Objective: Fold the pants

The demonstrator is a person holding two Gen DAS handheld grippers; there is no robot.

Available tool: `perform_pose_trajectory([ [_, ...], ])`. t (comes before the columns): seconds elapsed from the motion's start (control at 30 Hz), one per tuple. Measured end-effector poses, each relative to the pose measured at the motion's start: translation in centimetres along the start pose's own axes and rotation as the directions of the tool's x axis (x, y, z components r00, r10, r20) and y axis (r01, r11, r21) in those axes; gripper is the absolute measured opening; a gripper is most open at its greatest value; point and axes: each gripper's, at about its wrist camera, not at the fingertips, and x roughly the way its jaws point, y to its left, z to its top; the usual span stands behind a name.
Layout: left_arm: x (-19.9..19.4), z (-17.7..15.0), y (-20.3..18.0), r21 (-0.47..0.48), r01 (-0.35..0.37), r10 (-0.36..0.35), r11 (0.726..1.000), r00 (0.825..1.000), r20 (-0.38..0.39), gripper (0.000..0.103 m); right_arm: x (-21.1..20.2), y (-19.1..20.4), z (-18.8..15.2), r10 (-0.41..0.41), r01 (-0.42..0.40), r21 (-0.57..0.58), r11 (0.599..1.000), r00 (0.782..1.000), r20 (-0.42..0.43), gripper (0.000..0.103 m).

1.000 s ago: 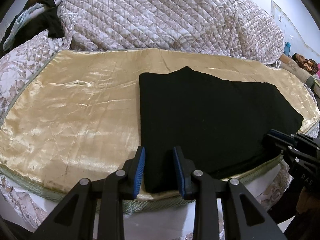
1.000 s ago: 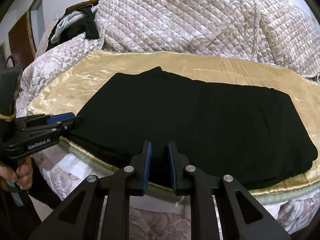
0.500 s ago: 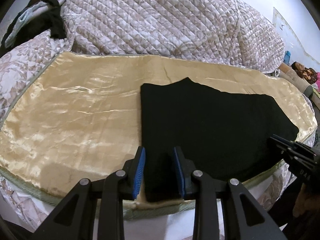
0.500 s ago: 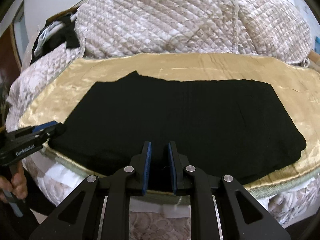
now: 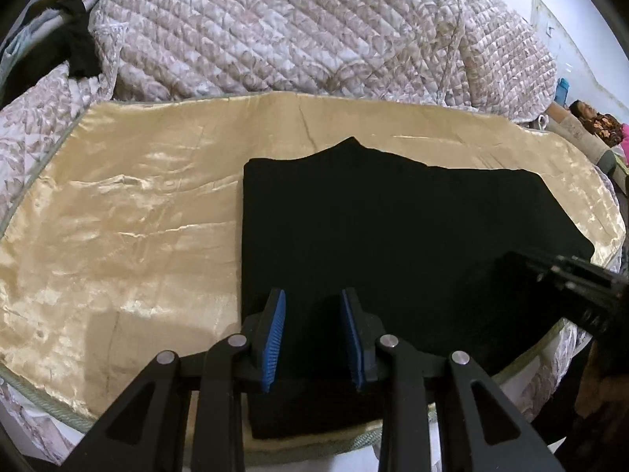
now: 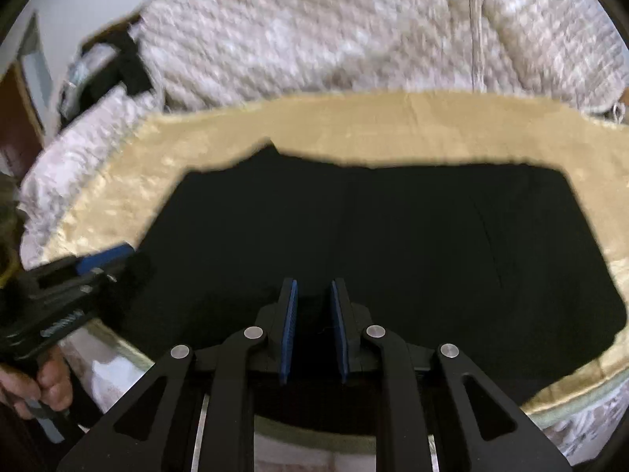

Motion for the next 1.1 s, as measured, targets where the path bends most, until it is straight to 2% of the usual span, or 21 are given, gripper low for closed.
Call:
perform_pose_trajectory([
  [0.17,-0.6,0.0,-0.2,-0.004,0.024,-0.024,1.000,1.000,0.006,0.032,-2.2,-1.9,-0.1,0.001,-0.003,0.050,0.999,0.999,0.043,0.018],
  [0.3,-0.5,-0.4,-0.6,-0.002,0.048,-0.048,0.999,0.999,-0.010,0.033,-2.8,-4.2,-0.6,-0.047,0.043,0.108,0.993,0.998,0.034,0.018],
  [0.37,-0.5,-0.7,-0.9,0.010,0.046,-0.046,0.999,0.999,-0.011,0.035,-2.9,-4.9,-0.7,-0.046,0.041,0.127,0.991,0.998,0.030,0.018],
  [0.53,-0.6,-0.8,-0.7,0.007,0.044,-0.044,0.999,0.999,-0.008,0.035,-4.3,-6.4,-0.3,-0.111,0.100,0.149,0.984,0.992,0.066,0.018],
  [0.57,-0.7,-0.8,-0.7,0.010,0.043,-0.043,0.999,0.999,-0.007,0.036,-4.7,-7.1,-0.2,-0.127,0.114,0.167,0.979,0.989,0.073,0.023],
  [0.6,-0.7,-0.8,-0.7,0.013,0.042,-0.042,0.999,0.999,-0.006,0.036,-5.1,-7.9,-0.1,-0.144,0.126,0.193,0.973,0.986,0.081,0.036],
  [0.67,-0.7,-0.9,-0.7,0.017,0.039,-0.039,0.999,0.999,-0.004,0.036,-5.9,-9.5,-0.1,-0.172,0.143,0.245,0.959,0.980,0.098,0.052],
  [0.77,-0.8,-1.0,-0.8,0.016,0.040,-0.040,0.999,0.999,-0.003,0.036,-7.2,-11.8,-0.2,-0.204,0.155,0.316,0.936,0.971,0.127,0.052],
  [0.87,-0.7,-1.0,-0.7,0.017,0.039,-0.039,0.999,0.999,-0.003,0.036,-8.0,-14.5,-0.6,-0.233,0.156,0.423,0.893,0.963,0.137,0.052],
  [0.97,-0.7,-1.0,-0.7,0.017,0.040,-0.040,0.999,0.999,-0.003,0.036,-8.1,-16.7,-1.5,-0.191,0.087,0.524,0.847,0.971,0.147,0.052],
  [1.03,-0.7,-1.0,-0.7,0.016,0.041,-0.041,0.999,0.999,-0.003,0.036,-8.5,-17.0,-1.8,-0.189,0.075,0.540,0.838,0.969,0.158,0.052],
  [1.1,-0.7,-1.0,-0.7,0.018,0.040,-0.040,0.999,0.999,-0.003,0.036,-9.2,-17.0,-1.7,-0.233,0.105,0.546,0.831,0.957,0.171,0.052],
])
